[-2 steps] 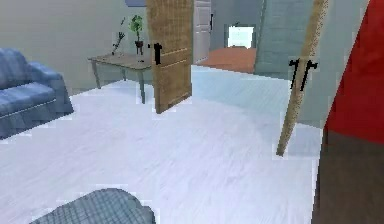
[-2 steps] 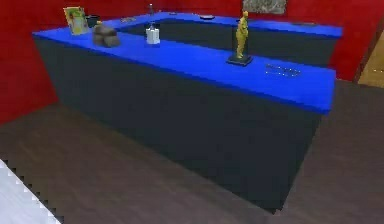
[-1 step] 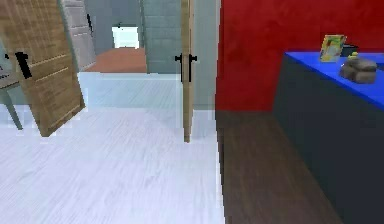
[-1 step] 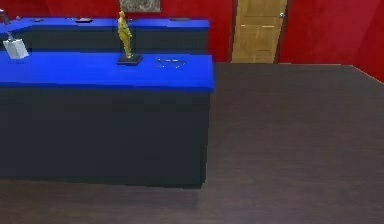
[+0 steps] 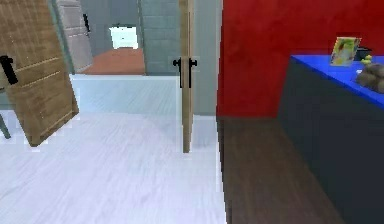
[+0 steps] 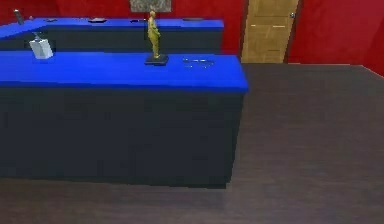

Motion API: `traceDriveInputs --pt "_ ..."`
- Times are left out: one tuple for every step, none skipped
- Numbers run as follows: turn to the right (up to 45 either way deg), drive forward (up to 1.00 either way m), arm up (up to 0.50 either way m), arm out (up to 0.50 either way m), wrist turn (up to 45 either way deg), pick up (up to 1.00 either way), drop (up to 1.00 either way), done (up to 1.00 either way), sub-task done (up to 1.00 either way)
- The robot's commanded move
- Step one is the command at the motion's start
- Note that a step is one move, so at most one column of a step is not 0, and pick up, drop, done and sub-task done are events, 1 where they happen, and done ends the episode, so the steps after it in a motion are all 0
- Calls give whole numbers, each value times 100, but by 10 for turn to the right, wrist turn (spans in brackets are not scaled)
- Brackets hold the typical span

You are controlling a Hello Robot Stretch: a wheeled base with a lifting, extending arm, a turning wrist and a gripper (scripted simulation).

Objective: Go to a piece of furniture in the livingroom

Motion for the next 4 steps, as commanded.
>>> traceDriveInputs --pt "450 0 0 0 0 0 0 0 0" --pt "450 0 0 0 0 0 0 0 0" --pt "30 0 0 0 0 0 0 0 0" --pt "0 10 0 0 0 0 0 0 0"
